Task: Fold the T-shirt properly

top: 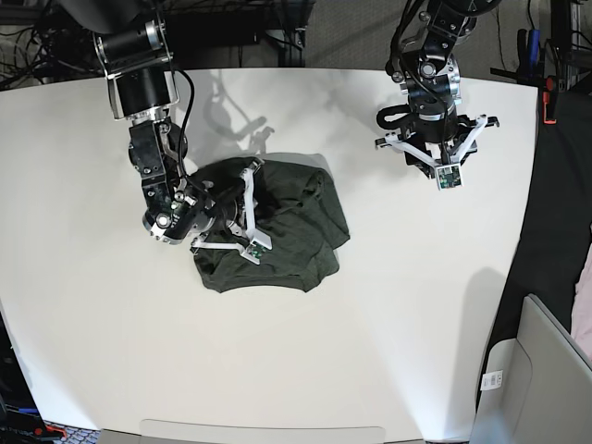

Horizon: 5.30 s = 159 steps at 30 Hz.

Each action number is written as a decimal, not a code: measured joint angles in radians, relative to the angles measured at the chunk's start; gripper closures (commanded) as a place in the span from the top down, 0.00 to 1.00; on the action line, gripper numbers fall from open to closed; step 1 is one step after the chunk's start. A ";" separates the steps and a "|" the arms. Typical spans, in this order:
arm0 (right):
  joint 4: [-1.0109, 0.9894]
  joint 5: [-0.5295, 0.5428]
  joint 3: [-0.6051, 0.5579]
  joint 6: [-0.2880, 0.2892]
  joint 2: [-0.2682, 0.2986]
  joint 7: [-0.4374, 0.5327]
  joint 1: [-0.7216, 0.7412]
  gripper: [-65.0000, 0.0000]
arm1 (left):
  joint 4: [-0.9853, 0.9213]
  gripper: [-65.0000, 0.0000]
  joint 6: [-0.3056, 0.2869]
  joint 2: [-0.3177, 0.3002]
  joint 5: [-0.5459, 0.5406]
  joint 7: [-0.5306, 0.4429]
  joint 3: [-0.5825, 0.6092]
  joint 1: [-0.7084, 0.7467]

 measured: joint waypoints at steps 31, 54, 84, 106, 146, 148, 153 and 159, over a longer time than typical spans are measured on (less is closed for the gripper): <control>0.079 0.173 -0.020 -0.012 -0.151 -0.084 -0.016 0.09 | 0.000 0.31 0.003 0.018 0.008 0.000 0.000 0.000; -0.120 -0.321 0.172 -0.001 -0.164 0.269 0.012 0.09 | 0.000 0.31 0.003 0.021 0.008 0.000 0.000 0.005; 0.667 -0.163 0.246 -0.011 -0.076 0.027 -0.494 0.09 | 0.053 0.31 0.000 0.025 0.006 0.000 -0.007 0.169; 0.664 0.245 0.745 -0.013 0.156 0.027 -0.877 0.00 | 0.071 0.11 0.000 0.047 0.002 -0.226 -0.143 0.505; -0.232 -0.378 0.658 -0.048 -0.047 0.354 -0.716 0.00 | -0.699 0.00 -0.253 0.050 -0.513 -0.280 -0.141 0.313; -0.343 -0.382 0.626 -0.117 -0.042 0.463 -0.680 0.00 | -0.776 0.00 -0.269 0.073 -0.512 -0.290 -0.141 0.268; -0.584 -0.403 0.528 -0.241 -0.047 0.702 -0.591 0.00 | -1.027 0.00 -0.349 0.134 -0.513 -0.377 -0.139 0.153; -0.832 -0.448 0.497 -0.348 -0.079 0.852 -0.460 0.00 | -1.254 0.00 -0.386 0.195 -0.514 -0.414 -0.138 0.050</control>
